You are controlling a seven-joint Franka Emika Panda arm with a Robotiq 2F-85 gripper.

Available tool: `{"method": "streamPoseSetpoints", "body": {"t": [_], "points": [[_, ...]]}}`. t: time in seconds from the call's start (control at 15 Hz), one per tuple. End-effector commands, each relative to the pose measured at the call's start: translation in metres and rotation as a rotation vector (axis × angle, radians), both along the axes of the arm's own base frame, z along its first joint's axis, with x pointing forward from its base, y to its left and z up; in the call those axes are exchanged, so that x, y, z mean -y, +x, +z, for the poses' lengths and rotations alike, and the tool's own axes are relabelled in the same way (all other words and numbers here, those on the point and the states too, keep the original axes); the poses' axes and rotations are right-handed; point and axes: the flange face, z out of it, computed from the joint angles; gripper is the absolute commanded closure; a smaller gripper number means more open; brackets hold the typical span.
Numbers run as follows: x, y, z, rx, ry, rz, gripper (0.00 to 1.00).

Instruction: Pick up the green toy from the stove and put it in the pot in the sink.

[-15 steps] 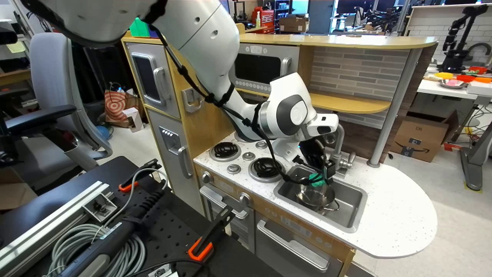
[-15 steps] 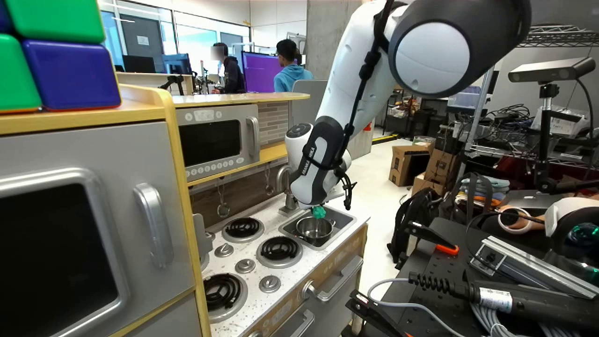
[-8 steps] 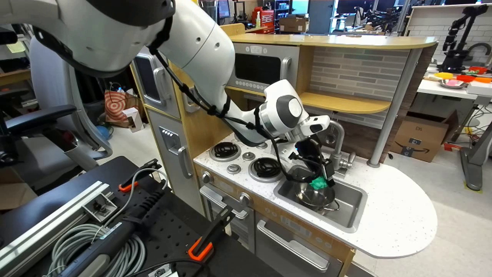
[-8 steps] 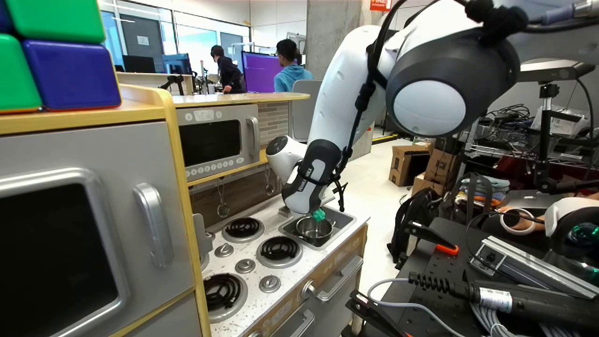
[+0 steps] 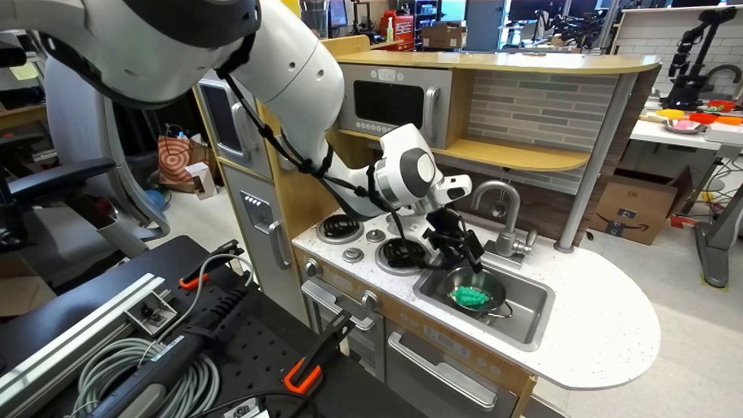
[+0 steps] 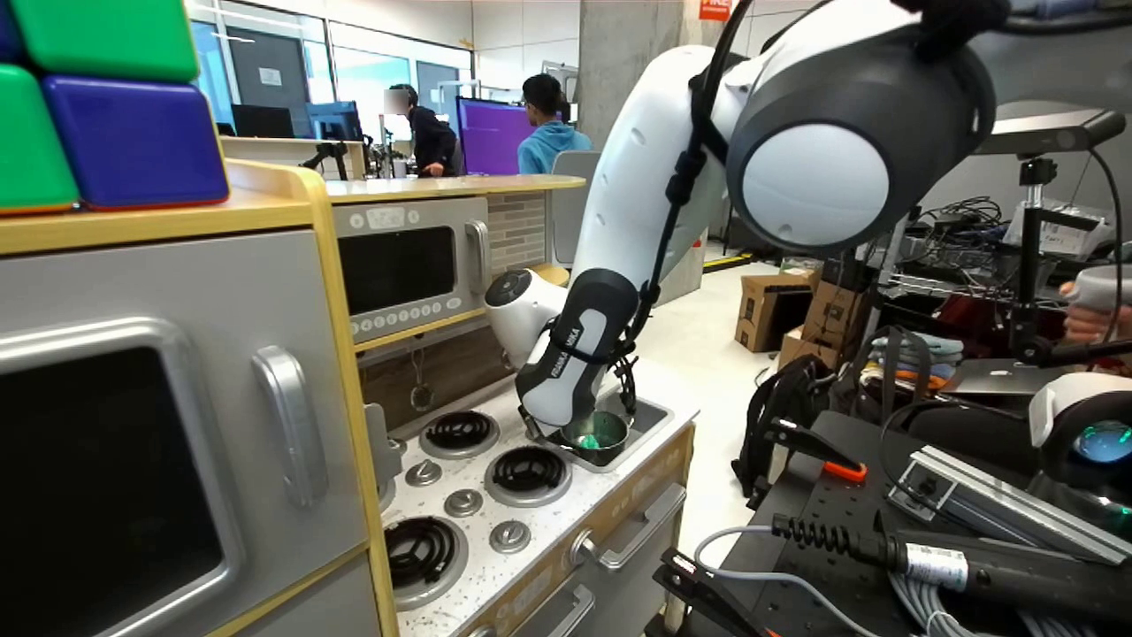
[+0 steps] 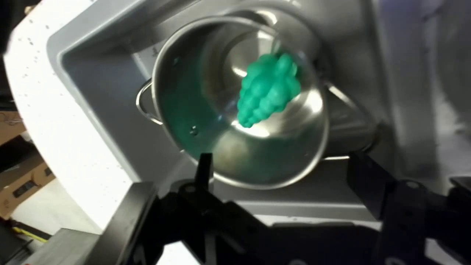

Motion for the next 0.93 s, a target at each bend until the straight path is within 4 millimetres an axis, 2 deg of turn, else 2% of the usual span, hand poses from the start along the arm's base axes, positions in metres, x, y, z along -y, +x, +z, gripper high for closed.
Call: {"method": "streamPoseSetpoints", "body": {"t": [0.0,0.2,0.4,0.67,0.8,0.87], "points": [[-0.032,-0.032,0.018,-0.082,0.054,0.181,0.0],[-0.022,-0.042,0.039,-0.044,0.061,0.331,0.0],[-0.024,-0.061,0.061,0.039,0.107,0.483,0.0],[-0.028,-0.097,0.092,0.157,0.173,0.648,0.0],[-0.036,-0.12,0.109,0.142,0.244,0.683,0.0],[-0.031,-0.094,0.076,0.14,0.182,0.626,0.0]]}}
